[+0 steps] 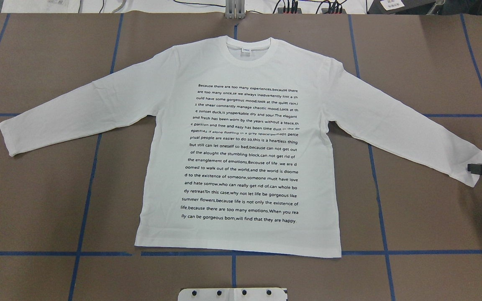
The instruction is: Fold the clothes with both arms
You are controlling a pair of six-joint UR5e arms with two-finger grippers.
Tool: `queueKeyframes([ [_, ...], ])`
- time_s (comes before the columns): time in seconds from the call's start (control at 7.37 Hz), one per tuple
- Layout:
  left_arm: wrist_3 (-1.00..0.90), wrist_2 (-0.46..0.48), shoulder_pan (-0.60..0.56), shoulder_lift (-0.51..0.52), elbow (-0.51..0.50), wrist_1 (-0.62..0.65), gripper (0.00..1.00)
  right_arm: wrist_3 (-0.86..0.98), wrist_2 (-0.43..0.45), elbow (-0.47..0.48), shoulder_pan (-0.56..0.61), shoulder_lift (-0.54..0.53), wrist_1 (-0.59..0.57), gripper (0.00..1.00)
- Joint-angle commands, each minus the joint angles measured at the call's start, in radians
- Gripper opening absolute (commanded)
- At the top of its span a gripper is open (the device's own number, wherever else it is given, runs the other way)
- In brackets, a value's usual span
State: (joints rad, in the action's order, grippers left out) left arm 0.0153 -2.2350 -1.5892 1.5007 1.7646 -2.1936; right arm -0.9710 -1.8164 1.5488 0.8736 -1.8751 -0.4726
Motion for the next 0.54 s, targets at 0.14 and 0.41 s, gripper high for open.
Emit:
queueKeyframes([
  [0.14, 0.000, 0.000, 0.000, 0.001, 0.001, 0.000, 1.00, 0.000, 0.000, -0.001, -0.005, 0.004, 0.000, 0.35],
  [0.41, 0.000, 0.000, 0.000, 0.001, 0.003, 0.000, 1.00, 0.000, 0.002, -0.001, -0.005, 0.004, 0.000, 0.00],
])
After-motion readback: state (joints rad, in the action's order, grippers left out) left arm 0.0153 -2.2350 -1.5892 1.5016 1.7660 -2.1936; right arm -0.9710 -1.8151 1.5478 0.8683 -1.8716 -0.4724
